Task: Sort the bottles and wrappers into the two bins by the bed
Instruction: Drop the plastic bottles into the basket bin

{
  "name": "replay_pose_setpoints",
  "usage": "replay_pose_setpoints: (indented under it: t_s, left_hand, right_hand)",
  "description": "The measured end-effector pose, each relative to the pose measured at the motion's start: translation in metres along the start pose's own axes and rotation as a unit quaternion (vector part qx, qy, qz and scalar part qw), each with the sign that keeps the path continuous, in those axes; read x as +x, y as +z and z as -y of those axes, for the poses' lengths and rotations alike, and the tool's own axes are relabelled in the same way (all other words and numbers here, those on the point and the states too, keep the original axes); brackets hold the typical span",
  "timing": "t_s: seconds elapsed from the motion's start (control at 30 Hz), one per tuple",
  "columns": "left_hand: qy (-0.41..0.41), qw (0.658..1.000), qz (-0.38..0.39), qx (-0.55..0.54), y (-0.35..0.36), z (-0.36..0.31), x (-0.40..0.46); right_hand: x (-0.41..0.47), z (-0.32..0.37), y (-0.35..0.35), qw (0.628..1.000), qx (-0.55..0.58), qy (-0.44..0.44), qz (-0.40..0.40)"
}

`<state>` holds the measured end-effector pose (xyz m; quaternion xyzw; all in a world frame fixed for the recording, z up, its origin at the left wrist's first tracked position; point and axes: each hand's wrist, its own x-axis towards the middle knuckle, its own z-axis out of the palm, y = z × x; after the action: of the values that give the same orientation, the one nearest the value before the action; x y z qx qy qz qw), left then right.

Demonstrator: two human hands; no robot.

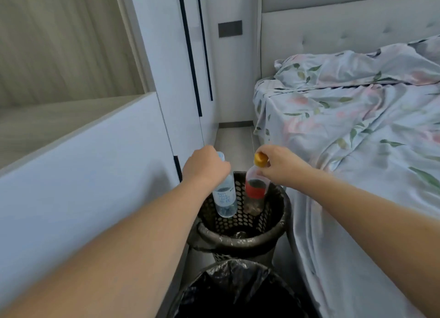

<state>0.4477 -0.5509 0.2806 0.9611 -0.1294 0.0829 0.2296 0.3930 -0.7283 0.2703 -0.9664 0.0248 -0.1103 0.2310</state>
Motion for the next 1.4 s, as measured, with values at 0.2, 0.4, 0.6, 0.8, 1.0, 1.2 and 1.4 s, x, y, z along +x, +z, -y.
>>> replay_pose_setpoints:
  t_s: [0.2, 0.4, 0.6, 0.8, 1.0, 1.2, 1.4]
  left_hand:
    - [-0.034, 0.992, 0.104, 0.069, 0.081, 0.021, 0.048]
    - [-0.021, 0.983, 0.157, 0.089, 0.146, 0.042, 0.066]
    - [-0.012, 0.977, 0.192, 0.094, 0.174, 0.053, 0.070]
    - [-0.022, 0.966, 0.220, 0.133, 0.185, 0.064, 0.070]
    - [0.000, 0.974, 0.197, 0.116, 0.180, 0.070, 0.069]
    - [0.117, 0.981, 0.151, -0.021, 0.158, 0.050, 0.041]
    - [0.062, 0.920, 0.337, -0.187, 0.150, 0.030, 0.019]
  right_hand:
    - [0.021, -0.028, 0.045, 0.997, -0.046, -0.017, 0.066]
    - [0.023, -0.035, 0.047, 0.997, -0.006, 0.028, 0.077]
    - [0.024, -0.043, 0.047, 0.994, -0.012, 0.063, 0.089]
    - [0.026, -0.043, 0.044, 0.988, -0.034, 0.098, 0.111]
    - [0.024, -0.042, 0.039, 0.985, -0.019, 0.121, 0.120]
    - [0.023, -0.035, 0.032, 0.984, -0.004, 0.142, 0.111]
    - [0.022, -0.030, 0.029, 0.982, -0.015, 0.142, 0.126]
